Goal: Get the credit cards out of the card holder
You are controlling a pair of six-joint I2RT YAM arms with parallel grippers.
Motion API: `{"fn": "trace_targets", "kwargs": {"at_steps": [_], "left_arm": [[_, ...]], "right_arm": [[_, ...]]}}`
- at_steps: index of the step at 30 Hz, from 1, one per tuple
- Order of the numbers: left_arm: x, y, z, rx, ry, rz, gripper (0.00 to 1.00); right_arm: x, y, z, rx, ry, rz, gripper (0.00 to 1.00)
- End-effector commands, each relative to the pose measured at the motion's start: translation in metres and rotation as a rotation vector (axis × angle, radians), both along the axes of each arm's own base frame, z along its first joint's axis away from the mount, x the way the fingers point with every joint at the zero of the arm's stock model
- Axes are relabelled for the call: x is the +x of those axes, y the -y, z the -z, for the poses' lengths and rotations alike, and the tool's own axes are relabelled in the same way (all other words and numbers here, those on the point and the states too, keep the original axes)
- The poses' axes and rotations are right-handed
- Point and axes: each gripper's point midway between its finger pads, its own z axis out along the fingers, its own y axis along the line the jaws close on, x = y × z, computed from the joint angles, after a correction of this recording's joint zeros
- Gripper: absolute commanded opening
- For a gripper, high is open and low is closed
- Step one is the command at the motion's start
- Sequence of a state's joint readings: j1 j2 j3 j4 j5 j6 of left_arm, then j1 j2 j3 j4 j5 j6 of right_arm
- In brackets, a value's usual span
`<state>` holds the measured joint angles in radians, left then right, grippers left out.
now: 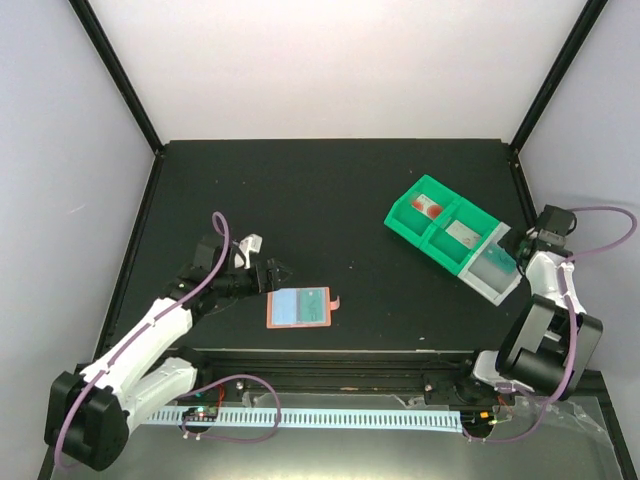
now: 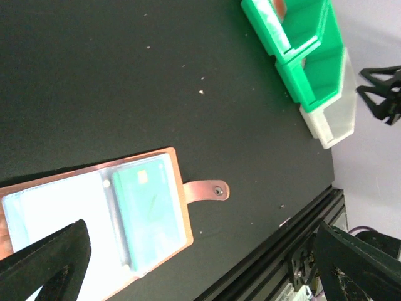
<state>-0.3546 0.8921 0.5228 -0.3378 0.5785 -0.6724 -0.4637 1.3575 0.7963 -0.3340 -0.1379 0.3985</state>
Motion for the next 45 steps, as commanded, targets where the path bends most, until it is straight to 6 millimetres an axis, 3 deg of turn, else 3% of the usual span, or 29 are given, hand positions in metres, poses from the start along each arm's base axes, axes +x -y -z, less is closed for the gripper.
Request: {"fn": "trace_targets", "kwargs": {"at_steps": [1, 3, 8, 13, 19, 23, 31, 37, 45], "left_arm": [[0.004, 0.002, 0.007, 0.018, -0.002, 0.022, 0.99], [0.004, 0.001, 0.016, 0.036, -0.023, 0.018, 0.99], [0.006, -0.007, 0.039, 0.084, -0.072, -0.030, 0.99], [0.010, -0.021, 0.060, 0.163, -0.098, -0.095, 0.99], [0.013, -0.027, 0.081, 0.198, -0.124, -0.130, 0.99], [0.011, -0.015, 0.088, 0.157, -0.160, -0.073, 0.99], [-0.001, 0.007, 0.099, 0.076, -0.196, 0.008, 0.87], [-0.006, 0.020, 0.096, 0.040, -0.199, 0.026, 0.81], [-0.007, 0.014, 0.080, 0.034, -0.150, -0.005, 0.79]], "right_arm": [[0.001, -0.001, -0.030, -0.027, 0.038, 0.017, 0.57], [0.004, -0.012, -0.041, -0.004, 0.074, -0.014, 0.63], [0.003, -0.051, -0.063, 0.031, 0.134, -0.121, 0.62], [-0.003, -0.104, -0.076, 0.104, 0.188, -0.281, 0.61], [-0.023, -0.185, -0.089, 0.099, 0.229, -0.501, 0.58], [-0.040, -0.226, -0.082, 0.163, 0.230, -0.588, 0.56], [-0.072, -0.289, -0.054, 0.246, 0.193, -0.724, 0.54], [-0.093, -0.335, -0.043, 0.249, 0.151, -0.843, 0.53], [-0.121, -0.402, -0.038, 0.273, 0.121, -0.990, 0.52]]}}
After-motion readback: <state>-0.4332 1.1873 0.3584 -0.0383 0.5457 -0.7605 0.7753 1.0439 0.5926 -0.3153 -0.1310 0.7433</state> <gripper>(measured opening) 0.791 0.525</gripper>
